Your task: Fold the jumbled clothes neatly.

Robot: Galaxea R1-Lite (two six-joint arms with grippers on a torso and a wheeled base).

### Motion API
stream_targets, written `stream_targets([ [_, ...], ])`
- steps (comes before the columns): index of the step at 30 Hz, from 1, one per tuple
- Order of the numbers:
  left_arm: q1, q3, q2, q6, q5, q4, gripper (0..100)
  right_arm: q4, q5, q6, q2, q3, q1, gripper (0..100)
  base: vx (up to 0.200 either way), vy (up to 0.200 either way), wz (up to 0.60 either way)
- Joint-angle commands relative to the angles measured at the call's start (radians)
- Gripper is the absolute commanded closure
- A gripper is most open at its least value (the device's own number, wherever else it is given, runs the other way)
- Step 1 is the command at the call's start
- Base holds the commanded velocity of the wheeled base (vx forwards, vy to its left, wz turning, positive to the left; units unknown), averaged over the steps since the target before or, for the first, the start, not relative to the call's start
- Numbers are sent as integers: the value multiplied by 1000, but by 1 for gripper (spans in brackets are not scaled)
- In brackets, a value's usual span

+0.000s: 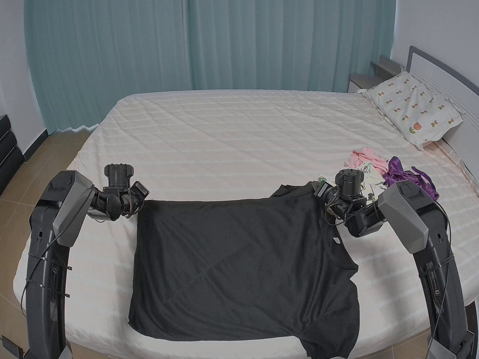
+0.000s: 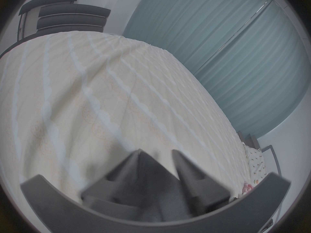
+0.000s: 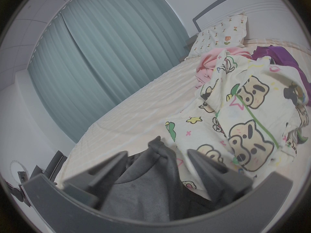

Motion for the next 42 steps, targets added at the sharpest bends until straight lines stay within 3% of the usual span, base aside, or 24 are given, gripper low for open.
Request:
stream_targets([
  [1,0,1,1,-1,0,-1,0,-7,-1,-1,1,8,1,0,0,0,0],
  [5,3,16,-13,-3,0,4,0,-12,0,-1,-44,69,-3,0,0,0,0],
  [9,7,119,-143,-4,-17,56,0,-30,22,6,-186,229,-12,0,0,0,0],
  [16,7,466,-406,-6,-150,42,0,-68,72,30,-461,601,-9,0,0,0,0],
  [20,3,701,-522,-7,-210,-48,0,-58,66,65,-596,828,15,0,0,0,0],
  [26,-25,1001,-602,-63,-215,-223,0,-71,65,263,-745,1103,92,0,-200,0,0],
  [29,-49,1138,-622,-72,-213,-312,0,-85,63,308,-761,1209,112,0,-200,0,0],
  [35,-105,1299,-643,-73,-212,-427,0,-232,89,314,-709,1353,109,0,-200,0,0],
  [37,-152,1354,-636,-73,-199,-456,0,-371,88,319,-662,1391,106,0,-200,0,0],
  [42,-187,1385,-623,-80,-152,-481,0,-562,88,319,-582,1462,103,0,-160,0,0],
])
